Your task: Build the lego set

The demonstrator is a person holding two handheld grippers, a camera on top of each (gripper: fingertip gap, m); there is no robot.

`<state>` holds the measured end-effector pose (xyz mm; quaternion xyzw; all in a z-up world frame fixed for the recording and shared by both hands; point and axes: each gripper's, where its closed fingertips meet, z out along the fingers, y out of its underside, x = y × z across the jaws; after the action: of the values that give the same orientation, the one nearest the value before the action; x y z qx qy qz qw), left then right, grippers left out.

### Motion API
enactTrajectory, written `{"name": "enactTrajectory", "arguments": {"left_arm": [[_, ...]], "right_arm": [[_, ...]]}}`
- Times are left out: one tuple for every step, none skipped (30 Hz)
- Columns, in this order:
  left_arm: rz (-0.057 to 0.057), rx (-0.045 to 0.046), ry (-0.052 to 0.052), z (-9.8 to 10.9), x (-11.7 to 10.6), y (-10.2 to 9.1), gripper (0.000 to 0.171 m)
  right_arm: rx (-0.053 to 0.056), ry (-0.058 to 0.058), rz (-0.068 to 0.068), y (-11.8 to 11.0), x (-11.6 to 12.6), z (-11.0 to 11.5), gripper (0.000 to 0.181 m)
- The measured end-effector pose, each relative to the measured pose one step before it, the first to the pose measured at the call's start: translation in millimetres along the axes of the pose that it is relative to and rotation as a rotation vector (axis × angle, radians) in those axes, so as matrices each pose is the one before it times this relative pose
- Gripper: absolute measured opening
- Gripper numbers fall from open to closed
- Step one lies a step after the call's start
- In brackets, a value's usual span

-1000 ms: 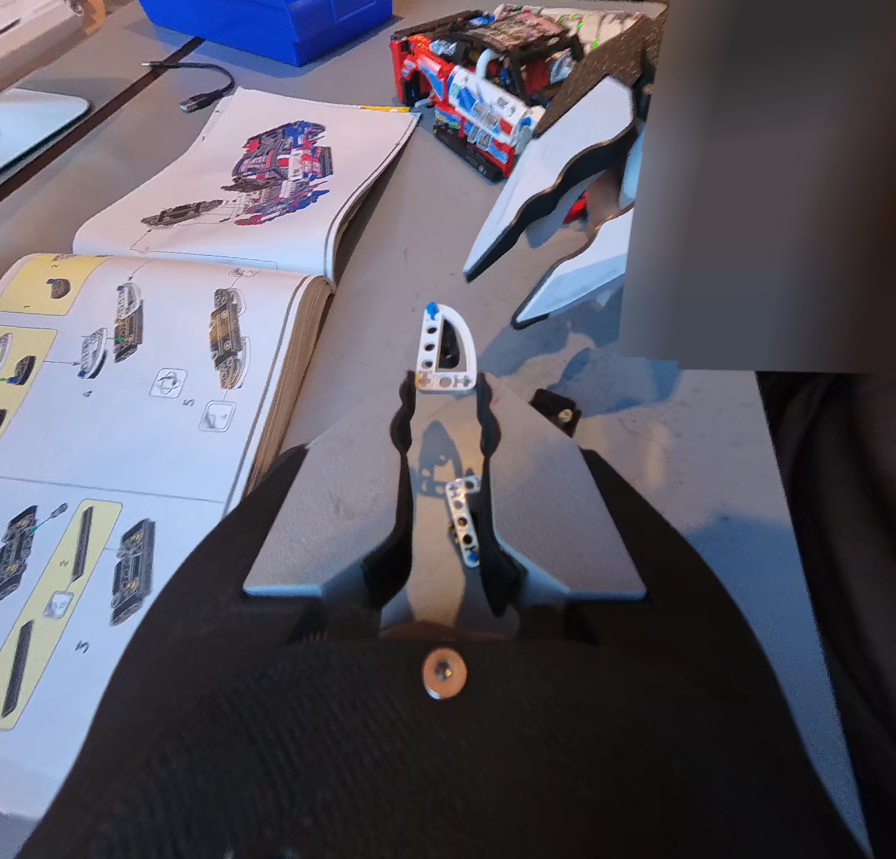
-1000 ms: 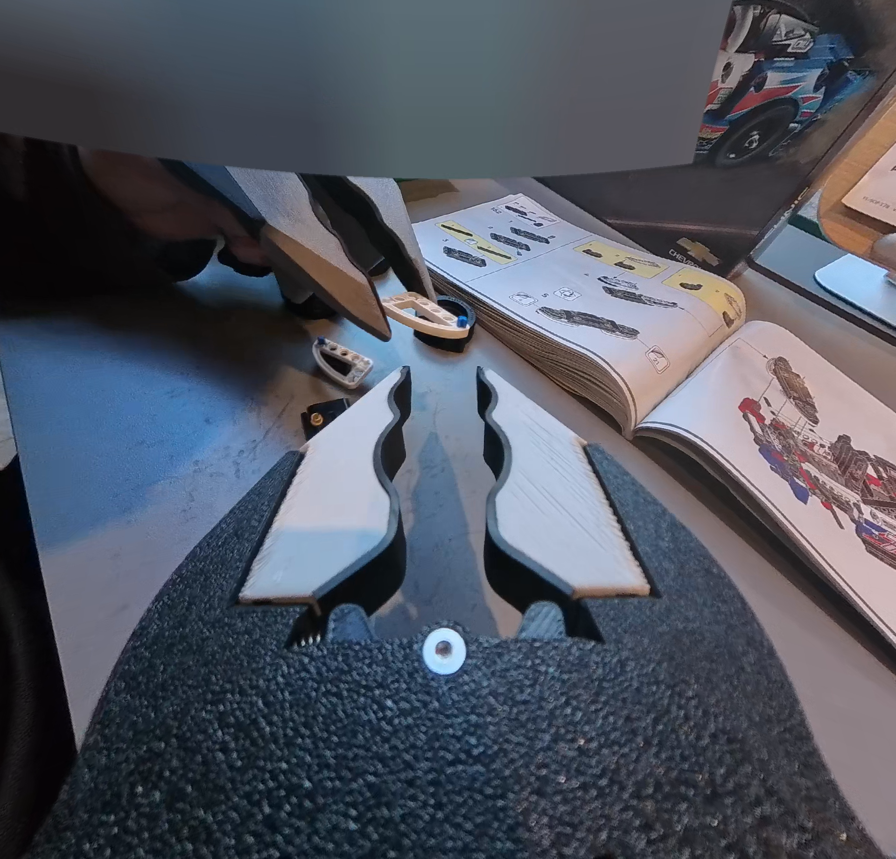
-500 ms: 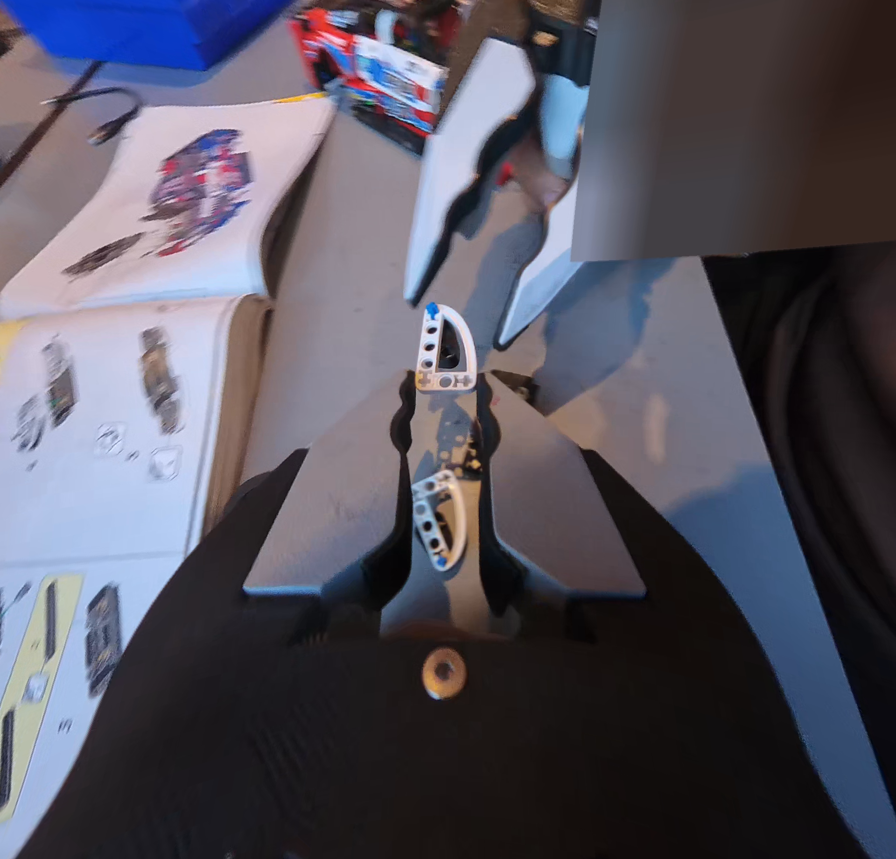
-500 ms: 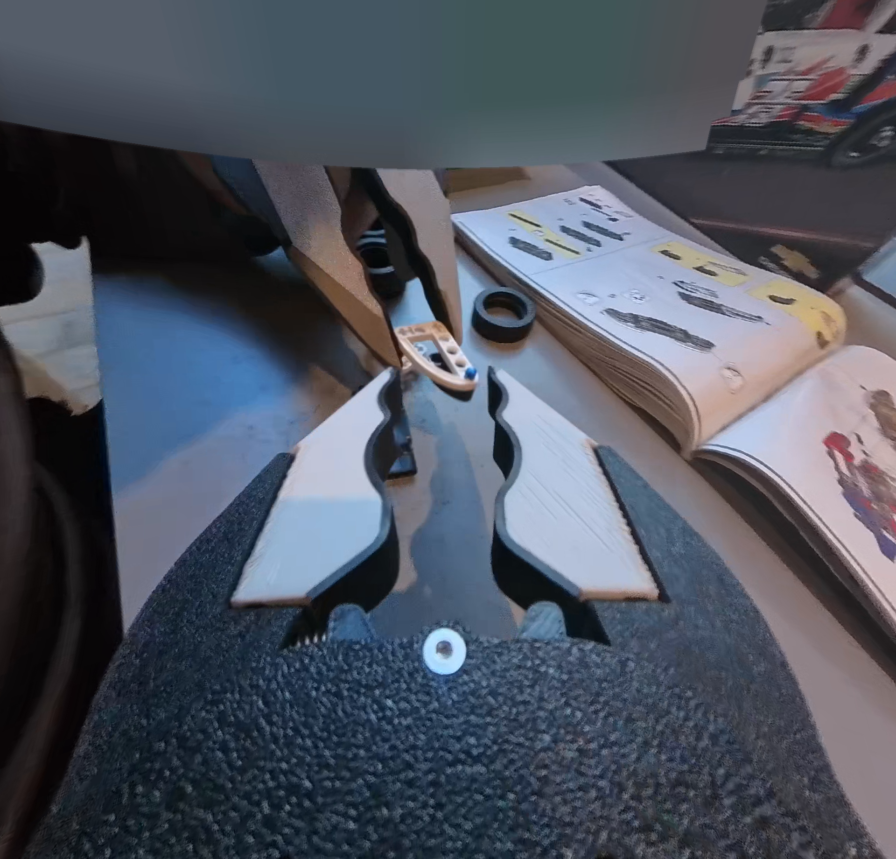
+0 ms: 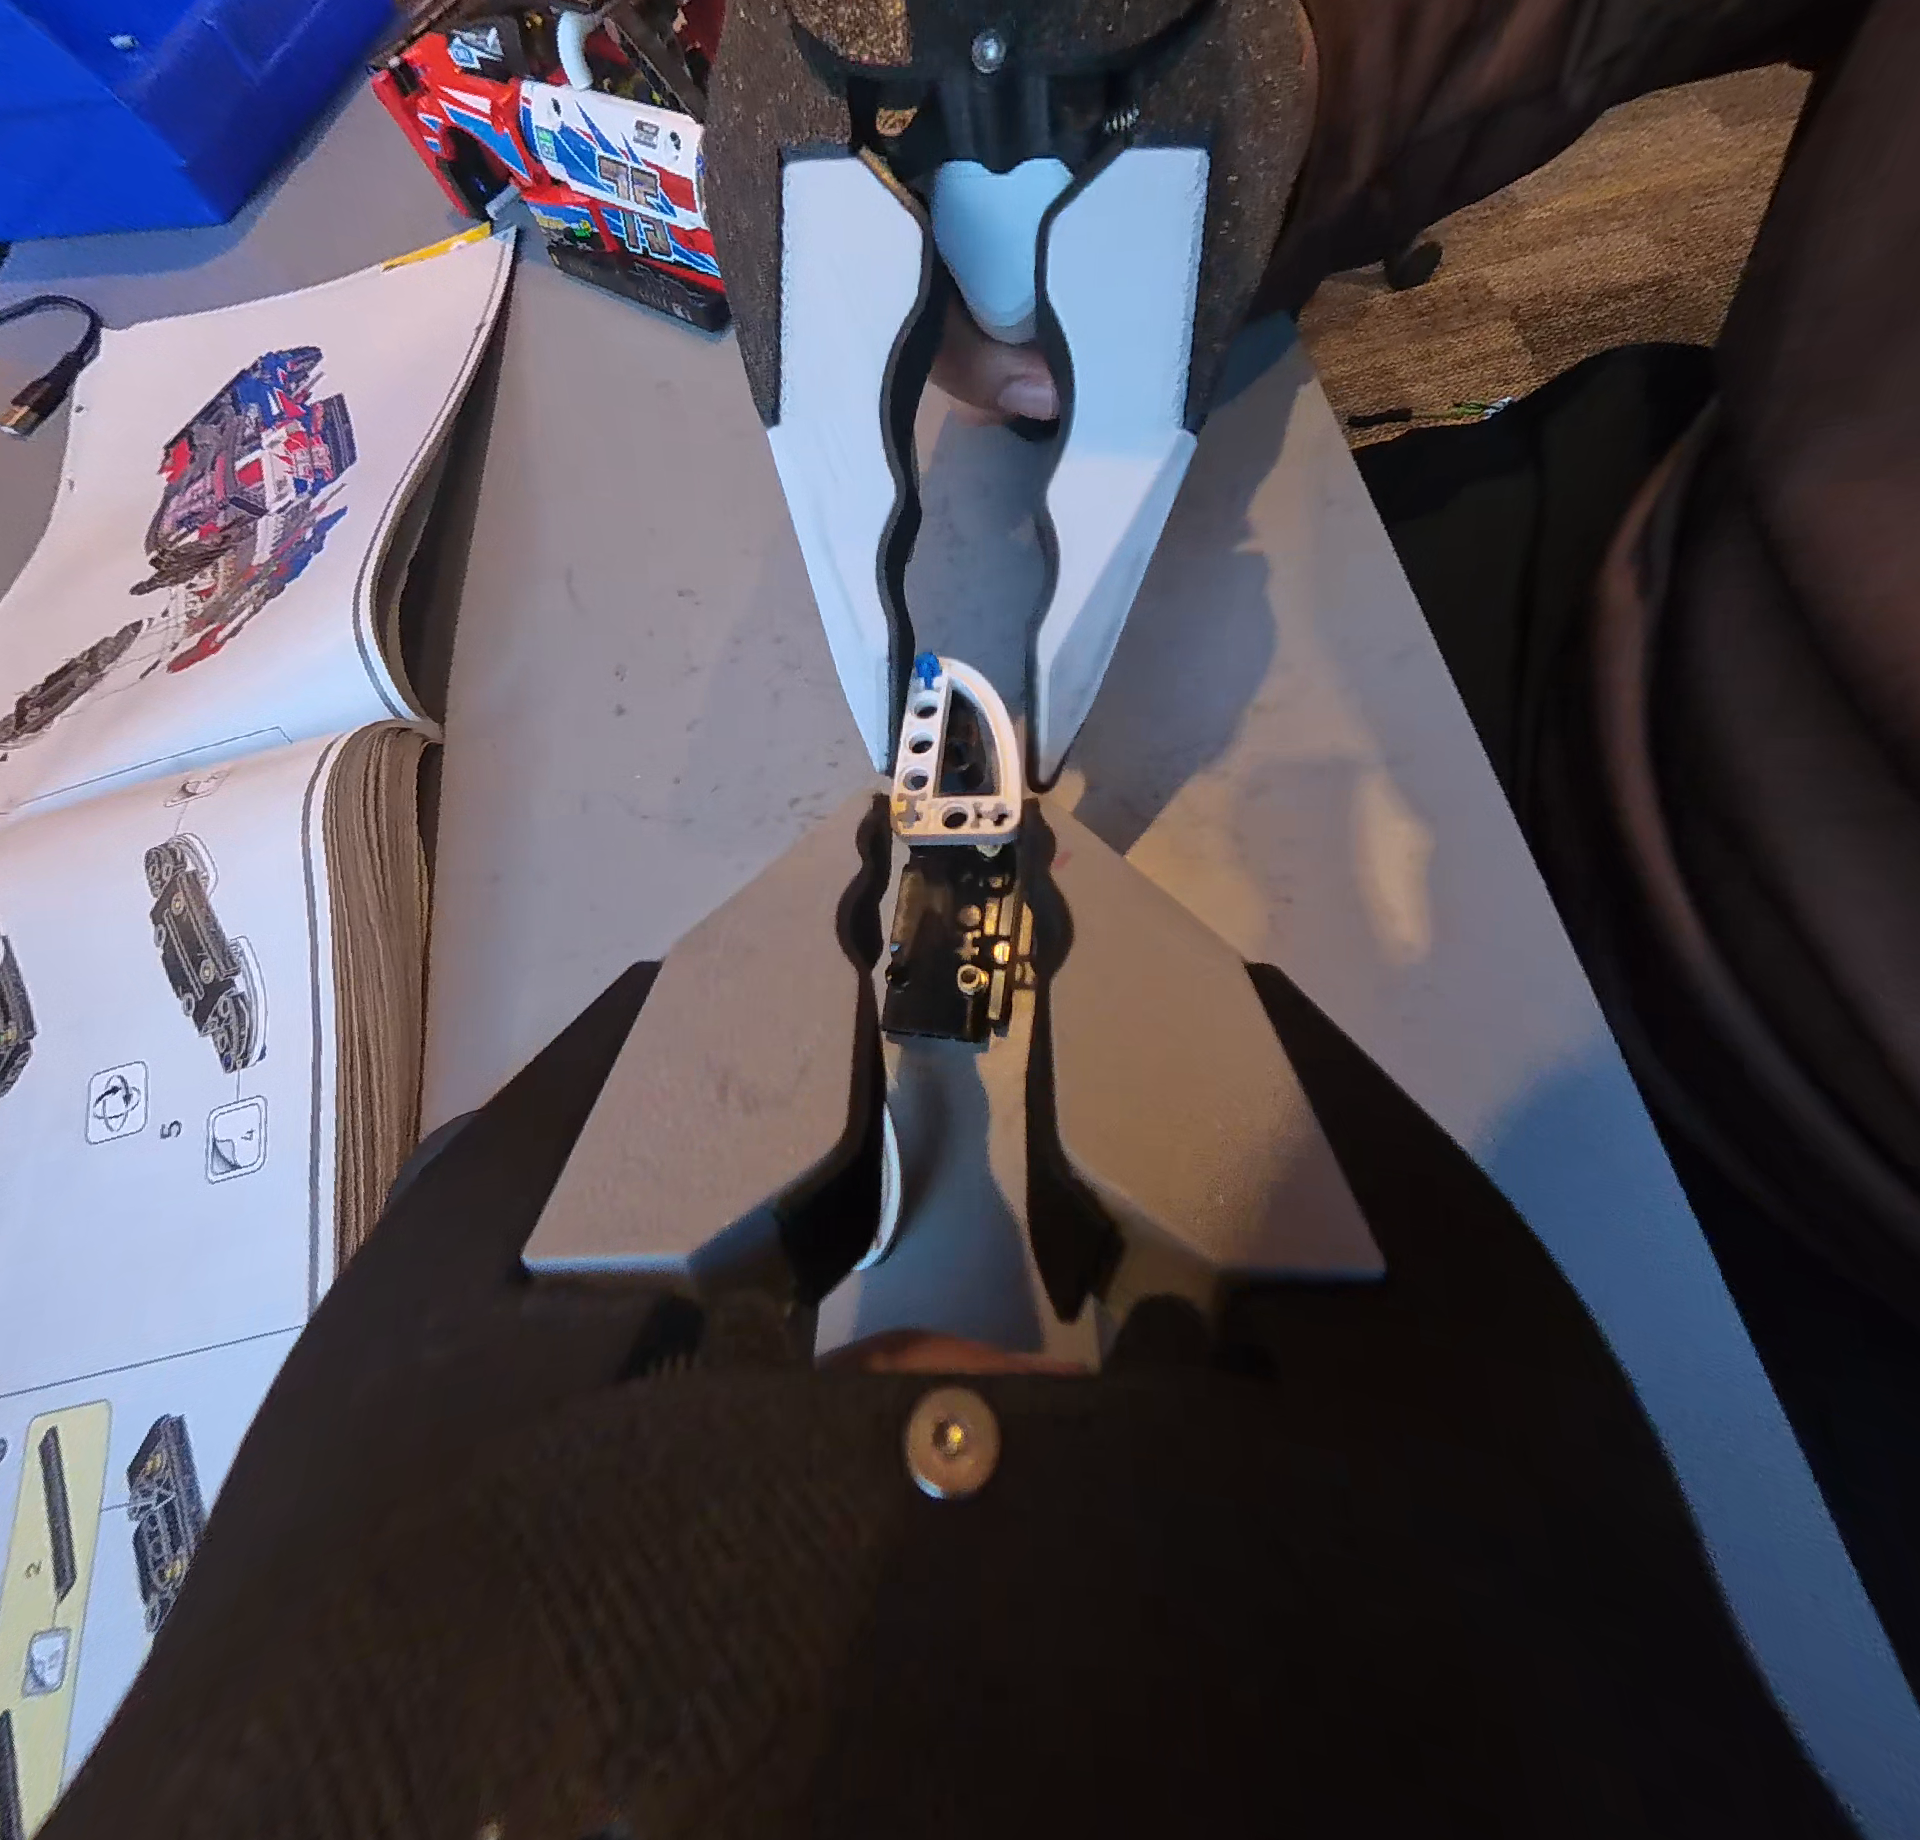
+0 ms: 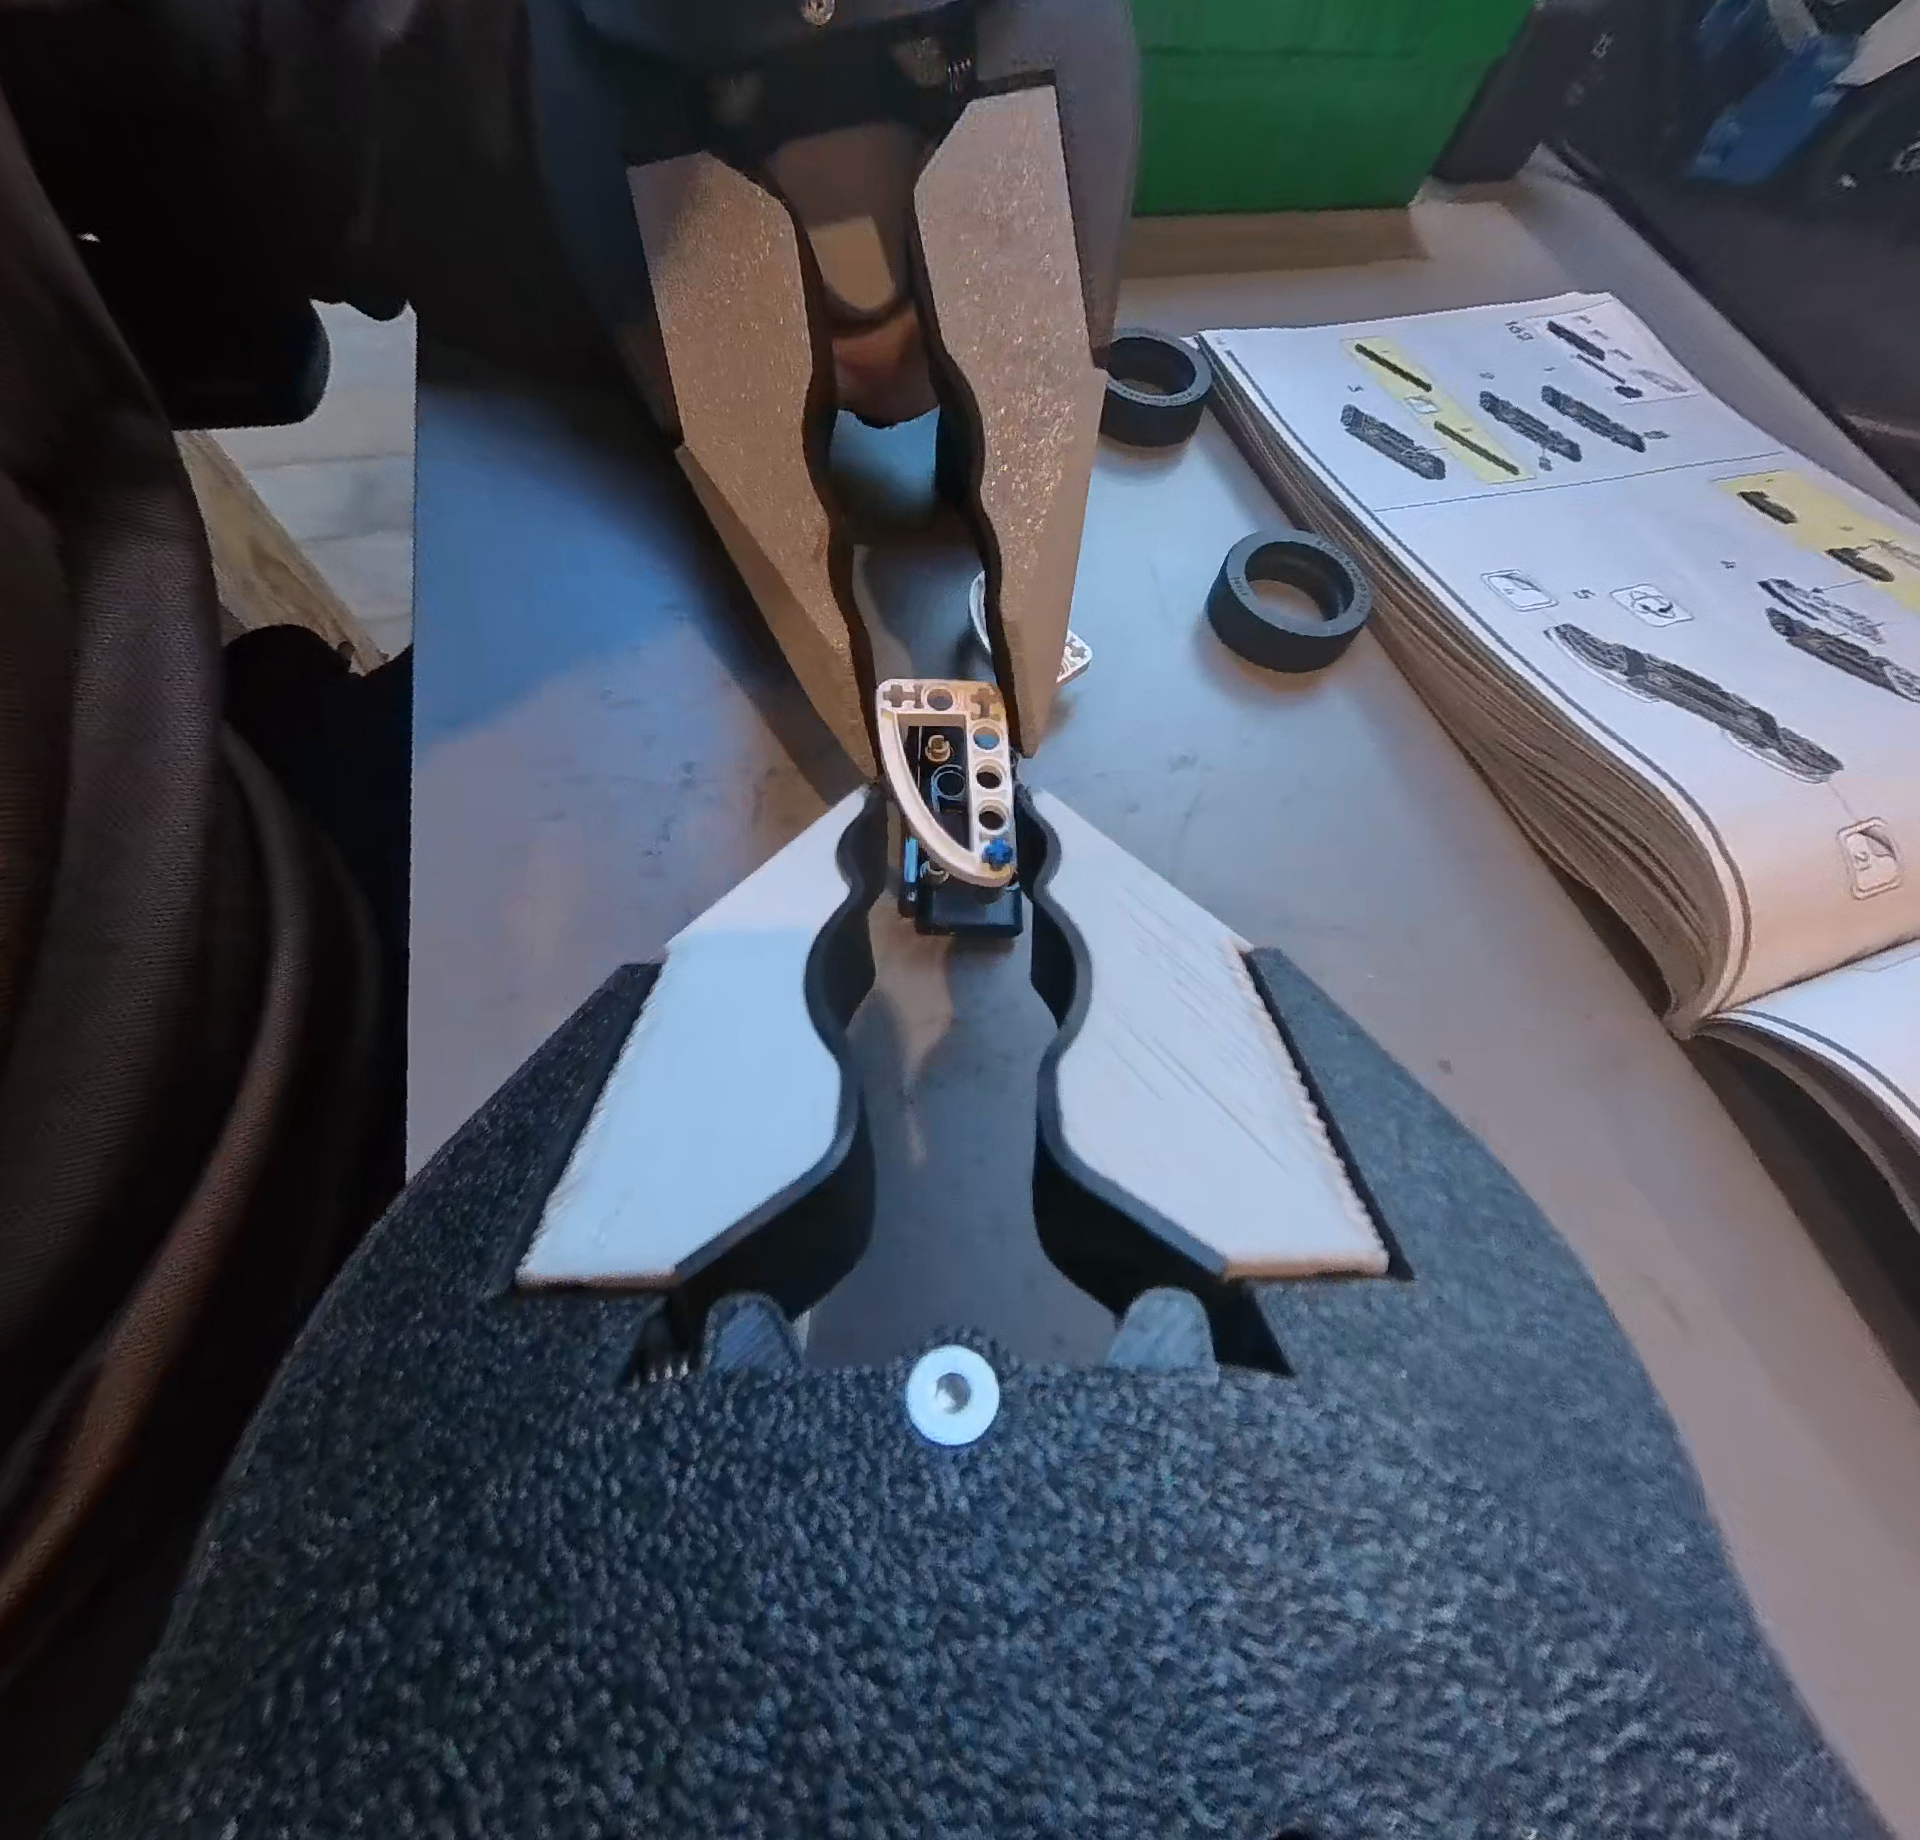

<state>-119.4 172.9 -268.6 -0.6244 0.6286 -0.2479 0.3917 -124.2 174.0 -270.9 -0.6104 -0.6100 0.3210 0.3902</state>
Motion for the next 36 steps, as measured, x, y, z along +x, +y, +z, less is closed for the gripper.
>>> {"name": "enactTrajectory", "arguments": {"left_arm": [[0.0013, 0.00001, -0.0013, -0.15, -0.11, -0.18, 0.022], [0.0017, 0.00241, -0.0022, -0.37, -0.13, -0.52, 0.021], [0.0002, 0.00329, -0.0003, -0.18, -0.05, -0.67, 0.021], [-0.0006, 0.0015, 0.0015, -0.24, 0.27, -0.34, 0.021], [-0.0006, 0.00202, 0.0006, -0.17, -0.04, -0.4, 0.021], [-0.0014, 0.00272, 0.0012, -0.07, 0.12, -0.41, 0.021], [-0.0019, 0.00273, 0.0006, 0.03, -0.02, -0.47, 0.021], [-0.0021, 0.00288, -0.0001, -0.09, -0.14, -0.51, 0.021], [-0.0017, 0.00301, 0.0021, -0.02, 0.26, -0.6, 0.021], [-0.0012, 0.00382, 0.0007, -0.06, 0.11, -0.66, 0.021], [-0.0012, 0.00241, -0.0012, -0.13, -0.35, -0.45, 0.021], [-0.0022, 0.00158, -0.0005, -0.09, -0.36, -0.23, 0.021], [-0.0024, 0.00172, -0.0005, -0.09, -0.43, -0.11, 0.022], [-0.0025, 0.00244, -0.0006, -0.12, -0.45, -0.15, 0.022], [-0.0036, 0.00086, -0.0011, 0.02, -0.6, 0.05, 0.022], [-0.0033, 0.00129, -0.0005, -0.08, -0.48, -0.18, 0.022], [-0.0014, 0.00206, -0.0002, -0.08, -0.28, -0.32, 0.022], [0.0, 0.00284, -0.0015, -0.15, -0.18, -0.54, 0.021], [0.0005, 0.00236, -0.0043, -0.18, -0.61, -0.48, 0.021], [0.0005, 0.00279, -0.0022, -0.18, -0.42, -0.61, 0.021], [-0.0005, 0.00343, 0.0007, -0.3, 0.02, -0.59, 0.021], [0.0006, 0.00449, -0.0005, -0.18, -0.2, -0.66, 0.021], [0.0006, 0.00692, 0.0011, -0.18, 0.18, -1.05, 0.021], [0.0004, 0.0066, 0.0003, -0.17, -0.11, -0.99, 0.021], [-0.0013, 0.00318, -0.002, 0.04, -0.43, -0.4, 0.021], [-0.0021, -0.00185, 0.0005, 0.15, -0.23, 0.42, 0.021], [-0.0005, -0.00307, -0.0002, 0.23, -0.3, 0.69, 0.022], [0.001, -0.0029, -0.0051, 0.1, -0.8, 0.7, 0.022], [0.0004, -0.0028, -0.0021, 0.01, -0.38, 0.51, 0.022], [-0.0007, -0.00189, 0.0003, 0.14, -0.04, 0.48, 0.022], [0.0009, -0.00044, -0.001, -0.08, -0.09, 0.19, 0.022], [0.0014, -0.00101, -0.0043, -0.05, -0.68, 0.36, 0.022], [-0.0013, -0.00498, -0.0137, -0.15, -2.47, 1.06, 0.022], [-0.0065, -0.00692, -0.0319, -1.0, -6.19, 1.62, 0.022], [-0.0158, 0.00022, -0.0309, -1.77, -7.07, 1.02, 0.022], [-0.0281, 0.00659, -0.0348, -2.78, -9.14, 0.4, 0.022]], "right_arm": [[-0.0052, 0.0007, -0.0054, 0.68, -0.3, 0.6, 0.025], [-0.0065, 0.0006, -0.004, 0.9, -0.23, 0.66, 0.026], [-0.0066, -0.0017, -0.0025, 0.83, -0.36, 0.85, 0.028], [-0.0046, -0.0003, -0.0021, 0.66, -0.07, 0.61, 0.028], [-0.0025, 0.0031, -0.0007, 0.41, 0.54, 0.33, 0.028], [-0.0009, 0.0021, 0.0016, 0.13, 0.46, 0.18, 0.028], [0.0013, 0.0027, 0.0034, -0.08, 0.76, -0.16, 0.028], [0.0036, 0.0061, 0.0046, -0.37, 1.38, -0.21, 0.028], [0.0039, 0.0055, 0.0055, -0.4, 1.35, -0.39, 0.028], [0.0023, 0.0012, 0.0051, -0.25, 0.74, -0.19, 0.028], [0.0005, -0.0014, 0.0037, 0.01, 0.25, 0.02, 0.028], [0.0002, 0.0006, 0.0021, -0.01, 0.43, 0.06, 0.028], [-0.0009, 0.0023, 0.0009, 0.11, 0.44, 0.18, 0.028], [-0.0021, 0.0047, -0.0002, 0.26, 0.62, 0.29, 0.027], [-0.0013, 0.0075, -0.0017, 0.11, 0.83, 0.18, 0.027], [-0.001, 0.0087, -0.0034, 0.14, 0.82, 0.21, 0.027], [0.0002, 0.0082, -0.0048, 0.02, 0.58, -0.06, 0.027], [0.003, 0.0106, -0.0052, -0.41, 0.79, -0.25, 0.027], [0.0051, 0.0125, -0.005, -0.72, 1.11, -0.48, 0.027], [0.0042, 0.0087, -0.0045, -0.61, 0.71, -0.3, 0.027], [0.0013, 0.0031, -0.0031, -0.23, 0.05, -0.01, 0.027], [-0.0011, 0.0032, -0.0007, 0.13, 0.36, 0.13, 0.027], [-0.0016, 0.0024, -0.0004, 0.11, 0.29, 0.28, 0.027], [-0.0007, 0.0001, -0.0016, 0.02, -0.11, 0.22, 0.027], [0.0006, 0.0025, -0.0028, -0.16, 0.14, 0.06, 0.027], [0.0021, 0.0044, -0.0036, -0.34, 0.28, 0.04, 0.027], [0.0021, 0.0002, -0.0037, -0.43, -0.29, -0.01, 0.027], [0.0007, -0.0004, -0.0021, -0.12, -0.2, -0.01, 0.027], [0.0009, 0.0015, -0.0006, -0.09, 0.17, -0.04, 0.028], [0.0022, 0.0003, -0.0006, -0.35, -0.04, -0.24, 0.028], [0.0011, 0.0005, 0.0001, -0.11, 0.08, -0.01, 0.028], [0.0009, 0.0034, 0.0, -0.11, 0.52, -0.16, 0.028], [0.0047, 0.0114, -0.0014, -0.65, 1.42, -0.42, 0.029], [0.0128, 0.0281, -0.004, -1.86, 3.74, -1.37, 0.03], [0.0211, 0.0444, -0.0063, -2.91, 6.27, -2.32, 0.033], [0.0261, 0.0453, -0.0049, -3.34, 6.8, -3.02, 0.032]]}}
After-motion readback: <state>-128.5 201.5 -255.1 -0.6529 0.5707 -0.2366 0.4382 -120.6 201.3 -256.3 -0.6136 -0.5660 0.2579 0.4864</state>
